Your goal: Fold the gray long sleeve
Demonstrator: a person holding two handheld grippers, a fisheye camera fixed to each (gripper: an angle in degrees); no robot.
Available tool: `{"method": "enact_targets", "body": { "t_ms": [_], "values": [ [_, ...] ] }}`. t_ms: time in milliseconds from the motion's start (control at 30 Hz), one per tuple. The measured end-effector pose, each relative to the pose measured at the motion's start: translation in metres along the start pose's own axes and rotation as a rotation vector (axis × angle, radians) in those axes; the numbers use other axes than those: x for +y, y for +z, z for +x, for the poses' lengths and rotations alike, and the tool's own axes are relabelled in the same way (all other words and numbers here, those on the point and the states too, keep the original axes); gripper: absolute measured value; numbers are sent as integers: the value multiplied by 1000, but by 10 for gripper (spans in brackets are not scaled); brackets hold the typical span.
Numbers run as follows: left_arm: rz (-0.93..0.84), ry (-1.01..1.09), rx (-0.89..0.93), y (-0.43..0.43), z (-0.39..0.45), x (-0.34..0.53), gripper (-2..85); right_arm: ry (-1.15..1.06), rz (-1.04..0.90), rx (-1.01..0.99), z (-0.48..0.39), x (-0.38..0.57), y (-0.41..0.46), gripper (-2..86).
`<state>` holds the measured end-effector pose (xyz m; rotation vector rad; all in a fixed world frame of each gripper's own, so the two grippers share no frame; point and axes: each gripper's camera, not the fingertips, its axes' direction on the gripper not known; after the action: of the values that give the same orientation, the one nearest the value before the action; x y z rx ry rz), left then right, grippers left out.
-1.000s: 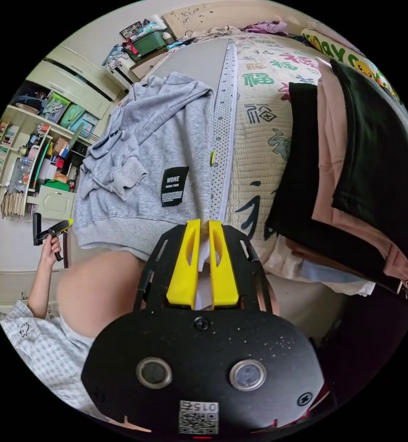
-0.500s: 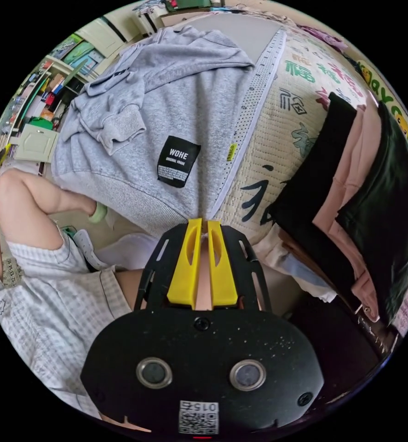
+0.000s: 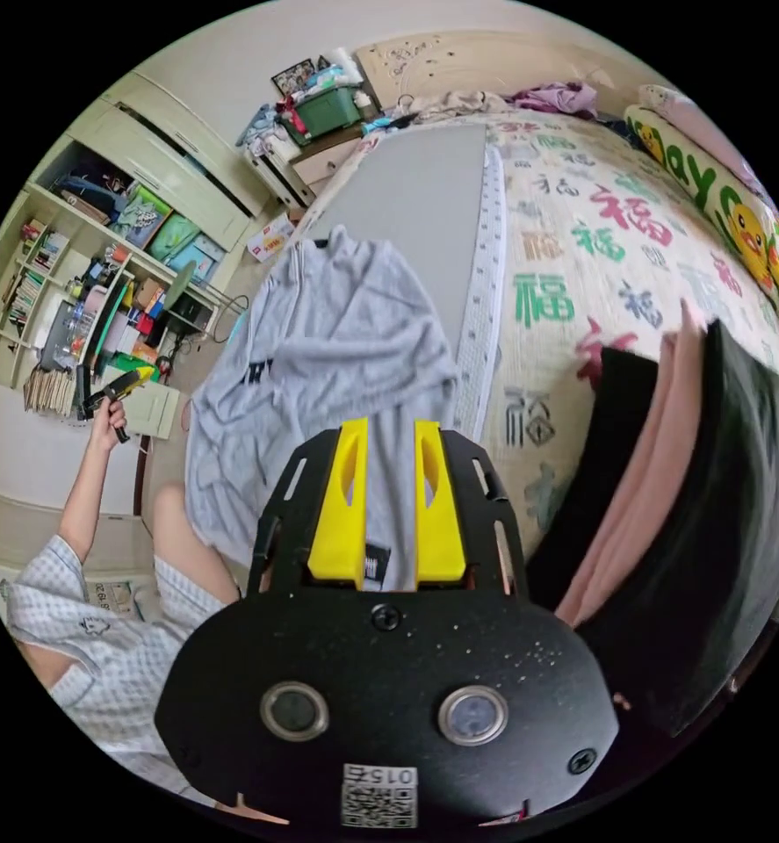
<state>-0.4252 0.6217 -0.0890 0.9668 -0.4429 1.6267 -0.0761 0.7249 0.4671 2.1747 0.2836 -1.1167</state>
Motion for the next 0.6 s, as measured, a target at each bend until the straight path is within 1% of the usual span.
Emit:
{"method": "enact_targets", "body": {
  "t_ms": [200, 300, 367, 433, 500, 533, 567, 600],
  "values": [
    [-52, -45, 37, 112, 22, -129, 107, -12, 14, -8, -25, -154, 87, 136],
    [-95, -34, -35, 158, 31, -181, 115, 7, 6, 46, -27, -206, 129, 137],
    [-94, -32, -63, 177, 34, -206, 118, 7, -21, 82, -26, -229, 153, 137],
    [-88, -28, -51, 192, 36, -227, 115, 1, -59, 91, -25, -245, 175, 136],
    [-141, -25, -62, 214, 38, -248, 93, -14, -107, 100, -25, -258, 199, 124],
    [-168, -20, -67, 220, 39, -251, 81, -22, -81, 126, -28, -259, 198, 107],
    [-204, -11, -66, 227, 41, -256, 57, -42, -70, 162, -31, -261, 202, 73],
    [-203, -5, -77, 228, 45, -259, 35, -58, -88, 203, -34, -262, 207, 46]
  ]
}}
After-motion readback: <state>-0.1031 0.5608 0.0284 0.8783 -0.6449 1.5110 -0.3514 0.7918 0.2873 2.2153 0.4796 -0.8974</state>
